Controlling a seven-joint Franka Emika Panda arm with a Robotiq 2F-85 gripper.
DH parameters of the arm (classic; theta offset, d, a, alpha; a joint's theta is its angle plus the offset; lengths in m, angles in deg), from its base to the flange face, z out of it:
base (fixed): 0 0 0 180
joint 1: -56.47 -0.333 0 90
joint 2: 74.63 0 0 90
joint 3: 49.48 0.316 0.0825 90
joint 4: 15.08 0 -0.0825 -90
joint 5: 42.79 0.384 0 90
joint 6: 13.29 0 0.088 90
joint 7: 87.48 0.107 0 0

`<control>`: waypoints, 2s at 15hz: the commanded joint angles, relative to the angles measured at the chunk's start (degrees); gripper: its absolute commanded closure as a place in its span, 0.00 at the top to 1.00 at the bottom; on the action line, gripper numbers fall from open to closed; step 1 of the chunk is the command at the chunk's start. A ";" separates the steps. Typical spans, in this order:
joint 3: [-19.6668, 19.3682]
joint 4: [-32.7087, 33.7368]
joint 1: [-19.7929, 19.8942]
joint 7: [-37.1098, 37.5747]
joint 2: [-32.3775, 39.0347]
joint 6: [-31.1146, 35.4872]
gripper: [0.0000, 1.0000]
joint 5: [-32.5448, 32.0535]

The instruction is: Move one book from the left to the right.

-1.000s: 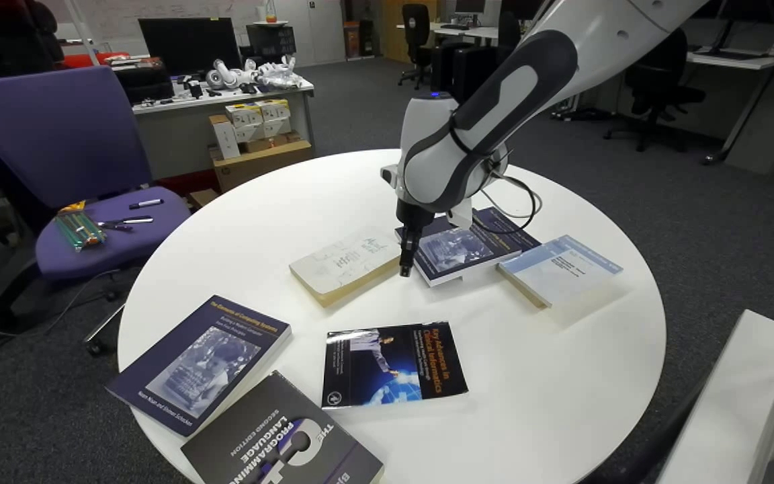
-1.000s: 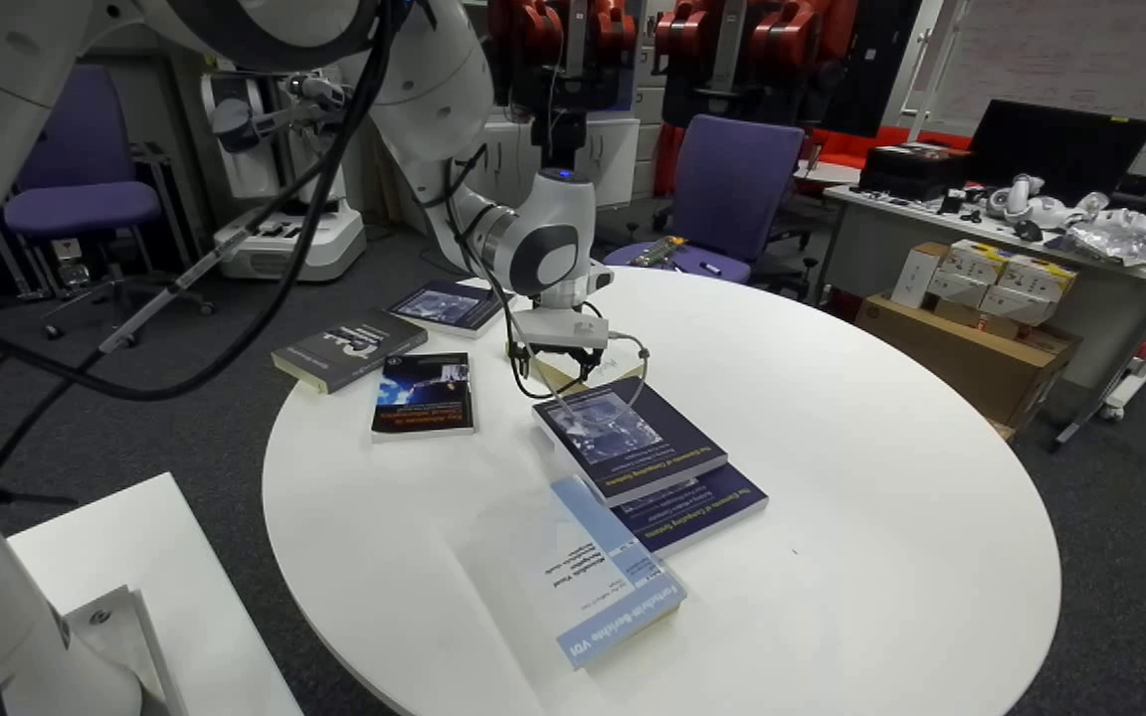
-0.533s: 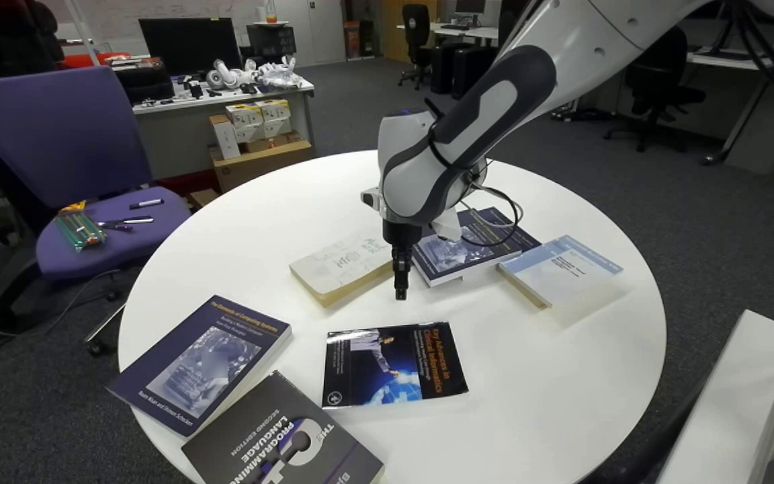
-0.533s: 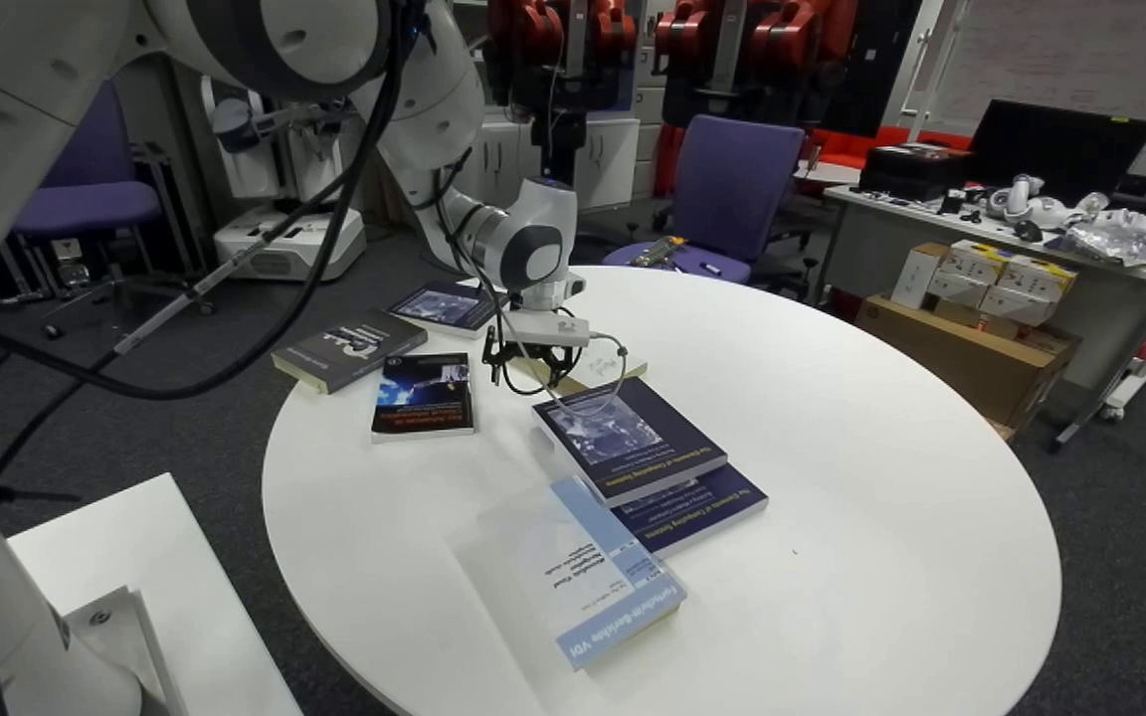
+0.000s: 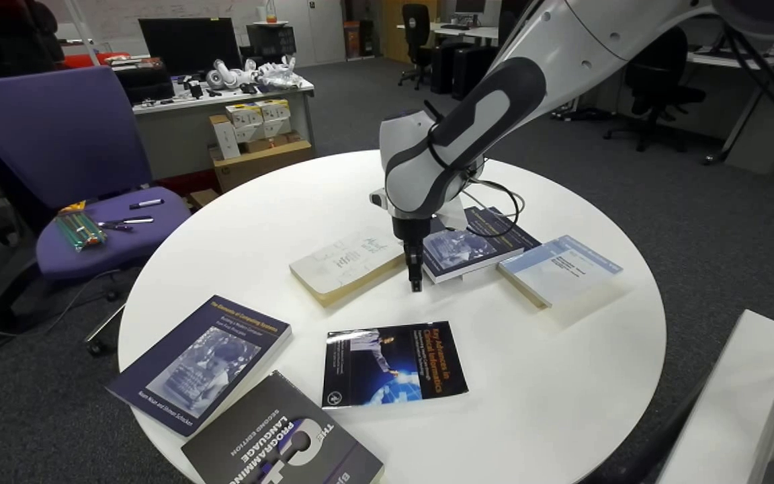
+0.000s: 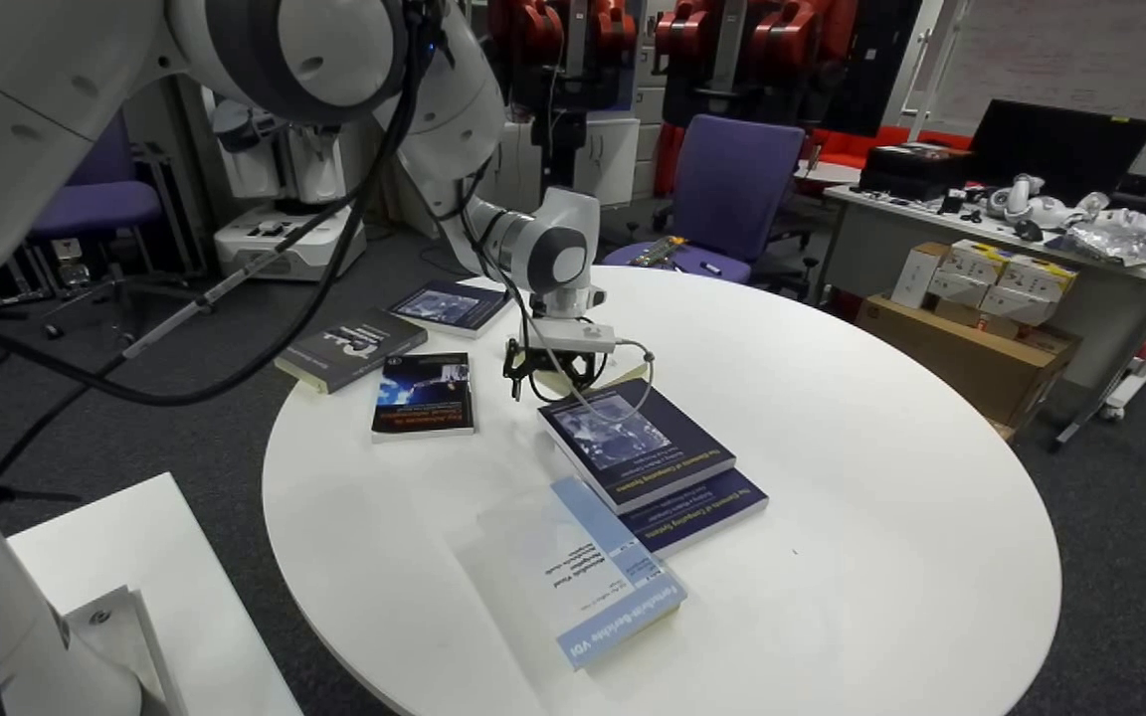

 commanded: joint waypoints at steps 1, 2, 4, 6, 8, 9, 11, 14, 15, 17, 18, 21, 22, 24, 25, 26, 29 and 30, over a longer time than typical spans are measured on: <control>-1.47 1.02 -0.18 -1.05 -1.31 -2.64 1.00 -1.91; -1.75 0.83 -0.20 -0.94 -1.63 -2.53 1.00 -2.25; -2.24 0.48 0.04 -0.81 -2.14 -2.28 1.00 -2.71; -2.36 0.44 0.69 -1.13 -2.10 -2.31 1.00 -2.37; -2.46 0.32 1.05 -1.30 -1.84 -2.15 1.00 -2.05; -2.62 0.27 1.08 -1.15 -1.70 -1.97 1.00 -2.03; -2.44 0.16 1.58 -1.29 -1.48 -1.82 1.00 -1.51; -2.19 -0.47 2.36 -1.31 -1.58 -1.50 1.00 -0.87; -2.24 -0.93 2.47 -1.33 -1.77 -1.55 1.00 -0.92; -2.34 -1.59 2.51 -1.14 -1.90 -1.54 1.00 -1.11; -2.49 -1.87 2.39 -0.93 -1.94 -1.41 1.00 -1.33; -2.29 -2.92 2.40 -1.01 -2.10 -1.12 1.00 -1.32; -2.26 -3.33 2.38 -0.95 -2.19 -1.00 1.00 -1.30; -2.24 -4.24 2.35 -0.90 -2.42 -0.83 1.00 -1.35; -2.29 -4.64 2.33 -0.85 -2.57 -0.79 1.00 -1.42; -2.40 -5.07 2.31 -0.77 -2.73 -0.73 1.00 -1.54; -2.61 -6.02 2.44 -0.62 -3.41 -0.59 1.00 -1.63; -2.64 -6.41 2.53 -0.66 -3.67 -0.48 1.00 -1.64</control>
